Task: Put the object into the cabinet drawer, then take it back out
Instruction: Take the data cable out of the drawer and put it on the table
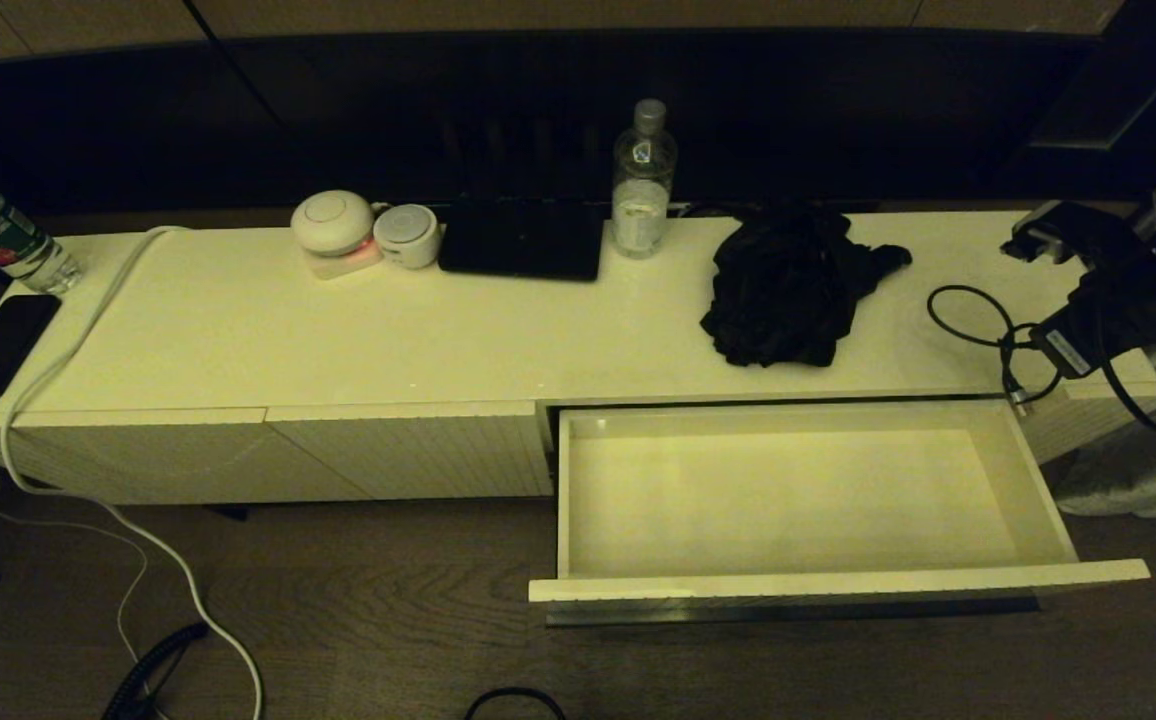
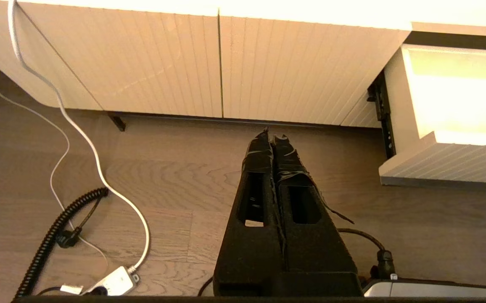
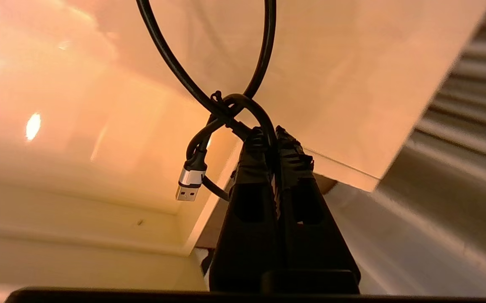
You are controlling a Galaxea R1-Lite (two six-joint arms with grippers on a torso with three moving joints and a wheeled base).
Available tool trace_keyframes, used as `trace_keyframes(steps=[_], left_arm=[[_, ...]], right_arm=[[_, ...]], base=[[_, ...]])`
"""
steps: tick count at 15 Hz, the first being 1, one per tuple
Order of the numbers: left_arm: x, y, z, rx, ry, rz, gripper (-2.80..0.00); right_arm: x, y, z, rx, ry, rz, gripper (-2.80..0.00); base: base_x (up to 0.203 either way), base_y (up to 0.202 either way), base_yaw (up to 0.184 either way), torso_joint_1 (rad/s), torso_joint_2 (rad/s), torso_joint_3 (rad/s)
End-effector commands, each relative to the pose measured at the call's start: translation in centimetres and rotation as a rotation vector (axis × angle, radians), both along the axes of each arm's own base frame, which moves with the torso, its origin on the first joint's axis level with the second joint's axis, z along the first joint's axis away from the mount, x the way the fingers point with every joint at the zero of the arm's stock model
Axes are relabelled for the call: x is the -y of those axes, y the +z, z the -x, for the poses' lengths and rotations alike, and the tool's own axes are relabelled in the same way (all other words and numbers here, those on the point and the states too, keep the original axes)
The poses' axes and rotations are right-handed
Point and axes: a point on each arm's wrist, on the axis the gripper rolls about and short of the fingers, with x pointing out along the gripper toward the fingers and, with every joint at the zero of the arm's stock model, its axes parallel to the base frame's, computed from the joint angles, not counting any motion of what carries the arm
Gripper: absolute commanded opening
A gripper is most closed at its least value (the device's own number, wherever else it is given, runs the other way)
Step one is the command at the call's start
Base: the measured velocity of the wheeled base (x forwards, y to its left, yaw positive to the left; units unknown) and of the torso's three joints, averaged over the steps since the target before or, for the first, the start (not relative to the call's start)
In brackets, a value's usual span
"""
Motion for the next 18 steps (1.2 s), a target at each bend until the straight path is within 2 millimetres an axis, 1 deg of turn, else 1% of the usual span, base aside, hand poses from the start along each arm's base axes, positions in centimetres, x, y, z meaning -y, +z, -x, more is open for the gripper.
trace_keyframes(steps=[1,3,8,11,13,15,18], left_arm=[[0.0,0.0,0.0,0.002,0.001,0.001,-2.8],[0.0,0.0,0.0,0.001,0.001,0.001,-2.8],[0.0,0.0,0.0,0.002,0.001,0.001,-2.8],[0.0,0.0,0.0,0.002,0.001,0.001,-2.8],[0.0,0.0,0.0,0.002,0.001,0.001,-2.8],[0.0,0.0,0.0,0.002,0.001,0.001,-2.8],[0.0,0.0,0.0,0.002,0.001,0.001,-2.8]], right_arm=[[0.2,-0.6,-1.6,-0.006,-0.02,0.006,-2.8],[0.3,-0.6,-2.2,0.008,-0.038,-0.014,-2.8],[0.8,-0.4,-4.0,0.067,-0.181,-0.055,-2.8],[1.1,-0.5,-4.5,0.079,-0.22,-0.059,-2.8],[1.2,-0.9,-4.7,0.076,-0.241,-0.058,-2.8],[1.2,-1.2,-5.1,0.103,-0.256,-0.056,0.0],[1.3,-1.6,-5.5,0.111,-0.277,-0.089,0.0]], base=[[0.0,0.0,0.0,0.0,0.0,0.0],[0.0,0.0,0.0,0.0,0.0,0.0],[0.0,0.0,0.0,0.0,0.0,0.0],[0.0,0.0,0.0,0.0,0.0,0.0],[0.0,0.0,0.0,0.0,0.0,0.0],[0.0,0.0,0.0,0.0,0.0,0.0],[0.0,0.0,0.0,0.0,0.0,0.0]])
